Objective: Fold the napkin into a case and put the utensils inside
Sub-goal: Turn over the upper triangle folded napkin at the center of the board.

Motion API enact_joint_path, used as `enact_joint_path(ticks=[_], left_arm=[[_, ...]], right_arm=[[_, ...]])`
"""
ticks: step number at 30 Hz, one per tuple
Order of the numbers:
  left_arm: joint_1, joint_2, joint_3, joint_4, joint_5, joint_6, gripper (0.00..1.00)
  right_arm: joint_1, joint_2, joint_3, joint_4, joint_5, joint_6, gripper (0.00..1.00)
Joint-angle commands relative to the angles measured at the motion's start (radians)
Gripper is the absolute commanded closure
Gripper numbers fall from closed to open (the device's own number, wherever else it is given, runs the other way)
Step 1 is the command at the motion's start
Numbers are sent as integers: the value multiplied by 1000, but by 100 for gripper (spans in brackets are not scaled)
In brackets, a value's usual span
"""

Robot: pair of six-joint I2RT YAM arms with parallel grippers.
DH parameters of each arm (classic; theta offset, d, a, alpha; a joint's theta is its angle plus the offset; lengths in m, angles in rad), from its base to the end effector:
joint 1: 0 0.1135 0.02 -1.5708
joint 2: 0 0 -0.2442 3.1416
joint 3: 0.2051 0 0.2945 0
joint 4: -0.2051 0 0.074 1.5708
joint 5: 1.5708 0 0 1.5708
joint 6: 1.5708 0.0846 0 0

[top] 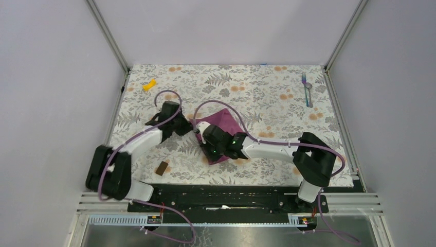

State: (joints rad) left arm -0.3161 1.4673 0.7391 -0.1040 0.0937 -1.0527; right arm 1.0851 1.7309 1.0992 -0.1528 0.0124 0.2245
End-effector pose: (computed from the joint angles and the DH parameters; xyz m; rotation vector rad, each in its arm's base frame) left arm 0.3363 -0.1183 0.0923 -0.8694 2.3807 -0.7121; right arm 0.2060 0.3880 0.1207 -1.0133 2.2229 0.6050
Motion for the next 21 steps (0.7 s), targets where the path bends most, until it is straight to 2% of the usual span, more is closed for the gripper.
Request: enact_joint_path(ticks=[1,3,6,9,12,15,17,21], left_arm=[[24,-262,163,-326,-205,144,100],[25,-355,250,-466,-312,200,100],[26,-424,403,-622,-416,243,100],[13,-402,503,-639,-437,289,100],[-17,-287,514,-584,-437,293,100],[-92,-123,503,-480,-463,291,100],[-141,6,545,-430,-452,291,100],[-251,277,694,-391,-487,312,100]], right_arm=[[82,-46,145,26,-231,123,100],[94,-59,174,122,-382,219,100],[85,-91,139,391,-572,408,100],[45,-90,24,687,-678,606,100],[-18,-52,-112,907,-739,748,100],[-109,0,-295,1259,-791,927,100],[-183,33,-420,1389,-809,1007,100],[-312,106,-606,1567,-851,1045,100]])
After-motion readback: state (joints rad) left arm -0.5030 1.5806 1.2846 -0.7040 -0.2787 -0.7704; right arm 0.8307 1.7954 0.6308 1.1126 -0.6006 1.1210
